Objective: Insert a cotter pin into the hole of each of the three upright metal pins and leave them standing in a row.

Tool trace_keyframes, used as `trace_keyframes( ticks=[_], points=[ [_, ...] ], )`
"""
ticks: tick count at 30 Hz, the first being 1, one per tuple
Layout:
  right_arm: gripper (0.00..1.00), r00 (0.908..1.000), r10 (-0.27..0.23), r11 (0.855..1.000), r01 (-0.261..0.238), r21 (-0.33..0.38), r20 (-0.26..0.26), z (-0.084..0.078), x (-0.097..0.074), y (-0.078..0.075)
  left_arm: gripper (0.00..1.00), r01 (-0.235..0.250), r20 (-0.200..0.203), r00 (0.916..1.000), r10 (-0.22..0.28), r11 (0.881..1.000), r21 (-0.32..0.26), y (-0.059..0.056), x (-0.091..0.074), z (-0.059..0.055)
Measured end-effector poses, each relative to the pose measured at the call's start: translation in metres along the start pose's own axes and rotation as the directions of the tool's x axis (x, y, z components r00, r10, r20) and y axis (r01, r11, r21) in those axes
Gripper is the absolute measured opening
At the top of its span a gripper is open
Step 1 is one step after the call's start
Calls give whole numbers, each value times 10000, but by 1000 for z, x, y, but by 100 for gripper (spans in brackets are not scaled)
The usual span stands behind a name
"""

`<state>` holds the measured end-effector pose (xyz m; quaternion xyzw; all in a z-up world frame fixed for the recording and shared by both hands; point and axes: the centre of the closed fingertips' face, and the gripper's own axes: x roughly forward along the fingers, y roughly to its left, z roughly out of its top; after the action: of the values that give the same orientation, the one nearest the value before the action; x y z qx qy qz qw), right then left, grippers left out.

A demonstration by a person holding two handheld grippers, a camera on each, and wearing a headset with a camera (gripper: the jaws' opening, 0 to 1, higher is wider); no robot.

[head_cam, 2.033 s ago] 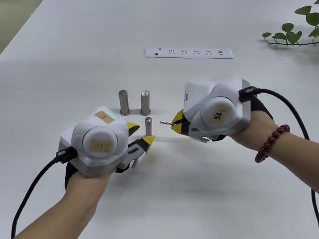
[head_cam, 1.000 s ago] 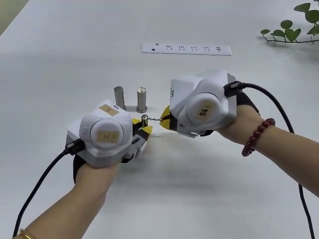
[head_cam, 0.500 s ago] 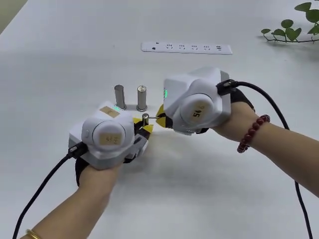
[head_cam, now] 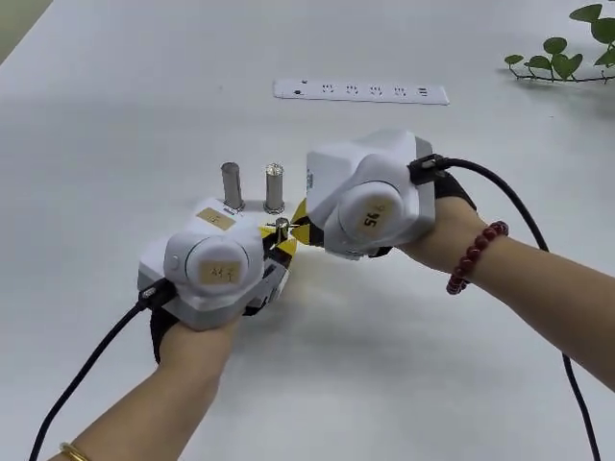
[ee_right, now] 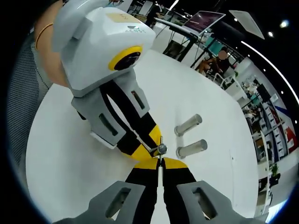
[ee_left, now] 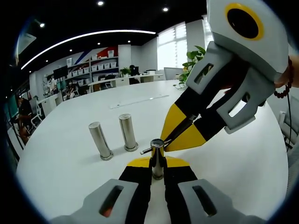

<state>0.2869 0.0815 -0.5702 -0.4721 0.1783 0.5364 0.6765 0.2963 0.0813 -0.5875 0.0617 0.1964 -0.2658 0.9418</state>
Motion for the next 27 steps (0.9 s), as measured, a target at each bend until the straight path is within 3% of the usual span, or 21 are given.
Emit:
trace_keyframes(
  ticks=[6, 18, 27],
  points=[
    [3, 9995, 57, 9997, -65, 255, 295, 3, -3, 2, 6, -83, 4, 10000, 83, 10000, -35, 0, 0, 0],
    [0, 9999, -127, 9982, 124, 582, 47, -10, -12, -2, 6, -174, 20, 9998, 174, 9998, -100, 0, 1, 0],
    [0, 9997, -55, 9979, 40, 645, 230, -2, -10, 0, 6, -206, 12, 9998, 206, 9998, -34, 0, 0, 0]
  ],
)
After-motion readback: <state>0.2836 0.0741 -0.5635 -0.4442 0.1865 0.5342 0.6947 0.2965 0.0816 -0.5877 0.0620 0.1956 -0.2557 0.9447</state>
